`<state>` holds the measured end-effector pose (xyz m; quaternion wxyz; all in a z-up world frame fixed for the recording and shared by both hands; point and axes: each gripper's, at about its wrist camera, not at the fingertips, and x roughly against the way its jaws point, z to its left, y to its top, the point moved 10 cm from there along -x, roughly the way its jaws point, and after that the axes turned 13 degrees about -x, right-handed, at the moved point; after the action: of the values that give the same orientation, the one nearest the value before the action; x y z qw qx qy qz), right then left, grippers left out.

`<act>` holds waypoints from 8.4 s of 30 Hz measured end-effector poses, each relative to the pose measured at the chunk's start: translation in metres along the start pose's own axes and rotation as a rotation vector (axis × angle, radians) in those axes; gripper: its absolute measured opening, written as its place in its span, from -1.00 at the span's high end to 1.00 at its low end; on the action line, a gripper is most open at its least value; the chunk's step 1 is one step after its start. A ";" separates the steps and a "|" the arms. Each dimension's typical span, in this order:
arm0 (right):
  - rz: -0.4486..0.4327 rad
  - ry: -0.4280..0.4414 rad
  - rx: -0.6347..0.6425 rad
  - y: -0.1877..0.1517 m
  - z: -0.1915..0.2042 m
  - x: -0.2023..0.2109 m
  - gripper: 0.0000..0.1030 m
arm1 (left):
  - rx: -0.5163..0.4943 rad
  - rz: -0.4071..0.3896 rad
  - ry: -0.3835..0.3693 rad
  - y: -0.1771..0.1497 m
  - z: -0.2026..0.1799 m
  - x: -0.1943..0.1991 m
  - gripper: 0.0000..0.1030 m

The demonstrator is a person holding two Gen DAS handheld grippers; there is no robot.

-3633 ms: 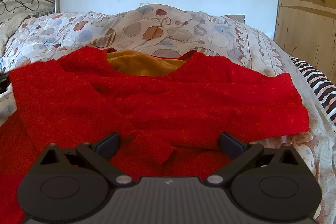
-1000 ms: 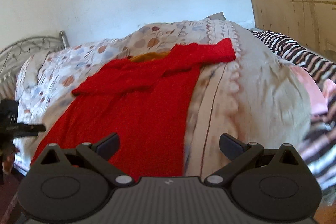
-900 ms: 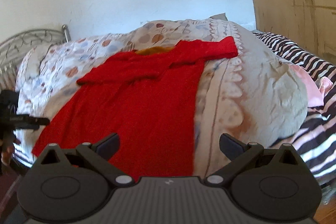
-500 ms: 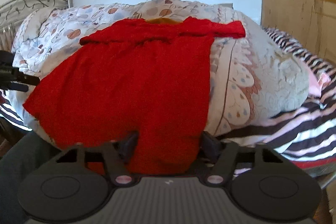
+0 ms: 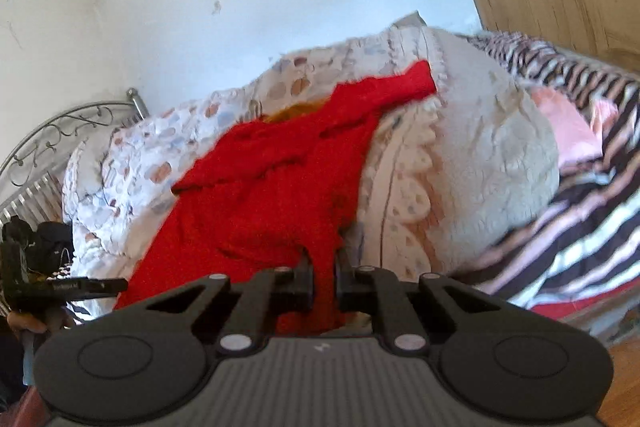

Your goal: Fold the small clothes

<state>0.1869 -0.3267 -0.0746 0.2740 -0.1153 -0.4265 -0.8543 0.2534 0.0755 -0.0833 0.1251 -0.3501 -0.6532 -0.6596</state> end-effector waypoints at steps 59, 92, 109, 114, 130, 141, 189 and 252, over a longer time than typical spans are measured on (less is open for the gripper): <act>0.027 -0.122 0.097 -0.071 -0.040 0.083 0.28 | 0.133 0.001 0.040 -0.090 -0.052 0.090 0.35; -0.416 -0.243 1.938 -0.162 -0.048 0.055 -0.82 | -0.022 0.042 0.168 -0.092 -0.055 0.123 -0.98; -0.176 0.044 1.741 -0.127 0.035 0.119 0.85 | -0.019 -0.041 0.142 -0.086 -0.066 0.124 -0.98; -0.243 0.051 1.507 -0.077 0.087 0.132 0.85 | -0.060 -0.107 0.147 -0.072 -0.076 0.129 -0.98; -0.126 0.165 0.643 0.102 0.167 0.055 0.86 | -0.265 -0.266 0.075 -0.049 -0.135 0.131 -0.99; -0.132 0.147 0.491 0.136 0.169 0.030 0.86 | -0.459 -0.163 0.010 -0.062 -0.167 0.066 -0.99; -0.477 0.117 0.317 0.071 0.055 0.141 0.88 | -0.333 -0.366 0.106 0.020 -0.128 0.182 0.92; -0.079 -0.018 0.363 0.160 -0.003 -0.168 -0.99 | -0.085 0.026 -0.155 0.102 -0.005 -0.077 0.36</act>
<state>0.4156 -0.3450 -0.0423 0.2526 -0.0546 -0.5801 -0.7725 0.3711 0.0361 -0.0520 0.0678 -0.4135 -0.6279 -0.6559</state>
